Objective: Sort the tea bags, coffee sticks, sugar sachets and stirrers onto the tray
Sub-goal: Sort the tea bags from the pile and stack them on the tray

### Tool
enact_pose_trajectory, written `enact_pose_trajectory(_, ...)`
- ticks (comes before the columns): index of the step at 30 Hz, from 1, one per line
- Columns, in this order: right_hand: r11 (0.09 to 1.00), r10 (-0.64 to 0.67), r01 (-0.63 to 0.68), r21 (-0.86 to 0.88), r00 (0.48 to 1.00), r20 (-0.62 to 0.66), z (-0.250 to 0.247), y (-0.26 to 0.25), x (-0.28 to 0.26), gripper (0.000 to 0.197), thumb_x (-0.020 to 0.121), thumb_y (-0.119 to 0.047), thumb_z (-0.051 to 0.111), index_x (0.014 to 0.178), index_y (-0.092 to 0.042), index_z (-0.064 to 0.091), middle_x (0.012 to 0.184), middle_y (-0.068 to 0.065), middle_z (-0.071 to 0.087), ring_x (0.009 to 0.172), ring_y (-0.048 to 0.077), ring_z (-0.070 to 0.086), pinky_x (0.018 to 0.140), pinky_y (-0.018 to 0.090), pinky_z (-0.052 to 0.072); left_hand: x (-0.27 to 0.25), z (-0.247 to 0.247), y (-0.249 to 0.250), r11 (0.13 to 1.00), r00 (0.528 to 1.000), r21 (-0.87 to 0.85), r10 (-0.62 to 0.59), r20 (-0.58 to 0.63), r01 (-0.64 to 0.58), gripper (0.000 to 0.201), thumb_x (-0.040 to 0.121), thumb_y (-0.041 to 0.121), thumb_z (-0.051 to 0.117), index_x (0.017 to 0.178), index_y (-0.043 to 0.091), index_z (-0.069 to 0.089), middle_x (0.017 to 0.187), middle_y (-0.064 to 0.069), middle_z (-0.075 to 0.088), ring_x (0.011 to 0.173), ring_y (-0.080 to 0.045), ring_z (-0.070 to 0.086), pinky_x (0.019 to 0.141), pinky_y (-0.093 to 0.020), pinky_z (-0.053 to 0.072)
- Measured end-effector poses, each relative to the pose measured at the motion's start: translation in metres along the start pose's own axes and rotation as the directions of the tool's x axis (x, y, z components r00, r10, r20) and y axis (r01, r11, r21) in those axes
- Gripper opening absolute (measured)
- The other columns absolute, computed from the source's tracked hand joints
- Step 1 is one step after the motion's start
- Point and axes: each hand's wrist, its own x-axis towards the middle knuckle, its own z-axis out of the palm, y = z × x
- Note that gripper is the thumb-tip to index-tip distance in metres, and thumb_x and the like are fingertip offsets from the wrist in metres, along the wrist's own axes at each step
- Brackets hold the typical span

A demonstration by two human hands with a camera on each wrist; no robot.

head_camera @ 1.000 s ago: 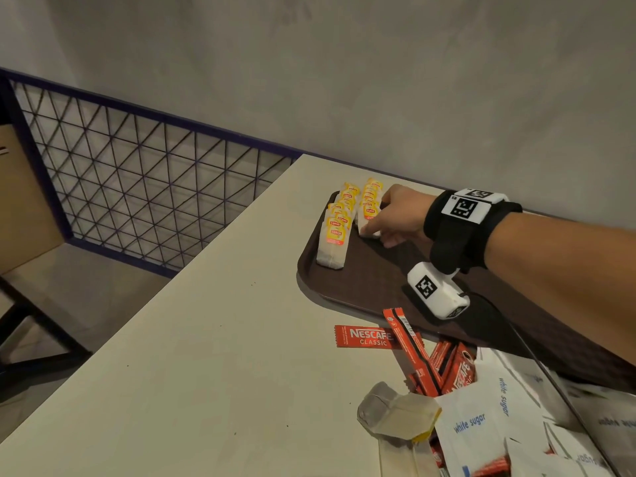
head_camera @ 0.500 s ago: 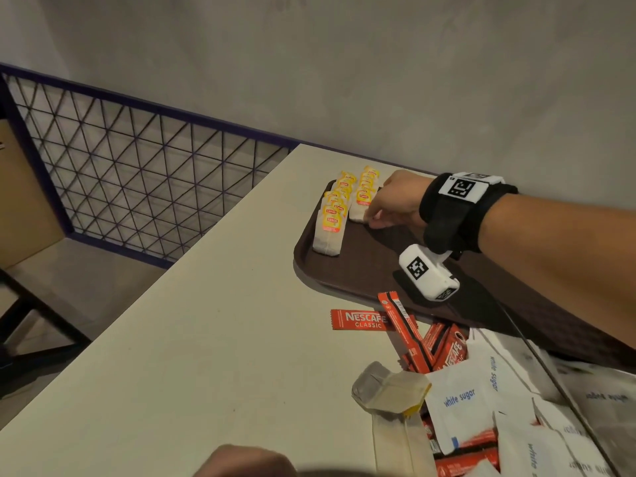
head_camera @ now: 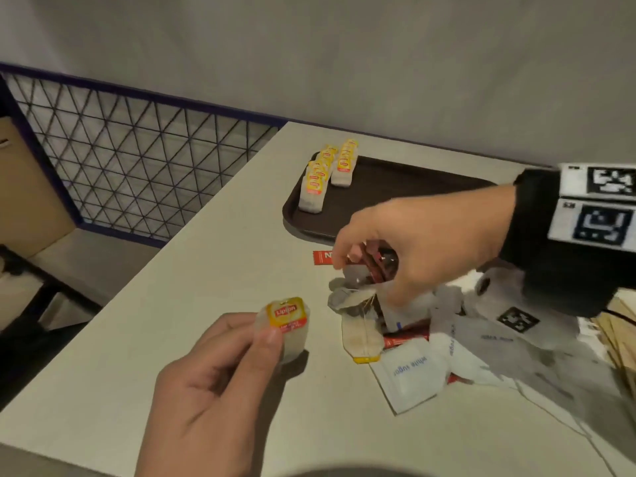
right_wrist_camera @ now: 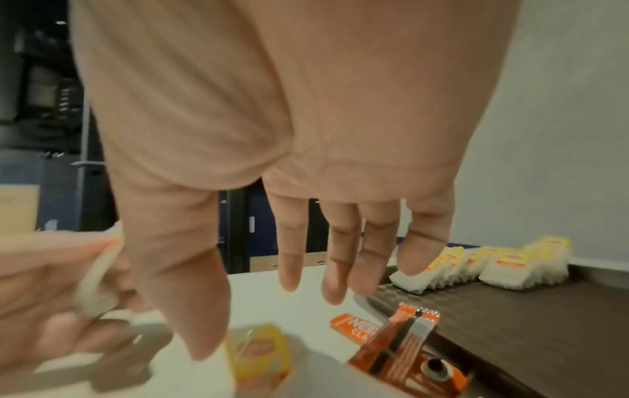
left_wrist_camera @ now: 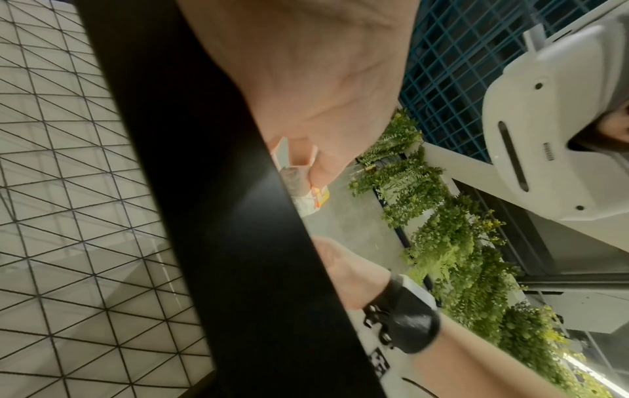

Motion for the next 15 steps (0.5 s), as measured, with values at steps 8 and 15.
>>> enact_pose_trajectory(8,1.0,0.007,0.002,0.025,0.935,-0.354,0.032,-0.01,-0.017,0.015,0.094,-0.041,0.066,0.099,-0.028,0.071,0.09,-0.014,0.06,0.087,0.009,0.057,0.072,0.025,0.048,0.003,0.007,0.015,0.977,0.992,-0.173,-0.124,-0.006,0.121,0.029,0.096,0.01,0.062,0.08,0.017,0.084,0.08,-0.003,0.073,0.077,-0.018,0.07,0.066,-0.015,0.054)
enact_pose_trajectory(15,0.83,-0.106,0.315,0.46,0.899,-0.424,0.036,-0.042,-0.094,0.01,0.089,-0.03,0.074,0.09,-0.02,0.077,0.082,0.003,0.074,0.078,0.03,0.067,0.074,0.045,0.057,-0.007,0.01,0.031,0.969,0.981,-0.156,-0.182,0.072,0.191,0.03,0.101,0.011,0.059,0.082,0.01,0.082,0.078,-0.003,0.075,0.064,-0.007,0.068,0.06,-0.016,0.053)
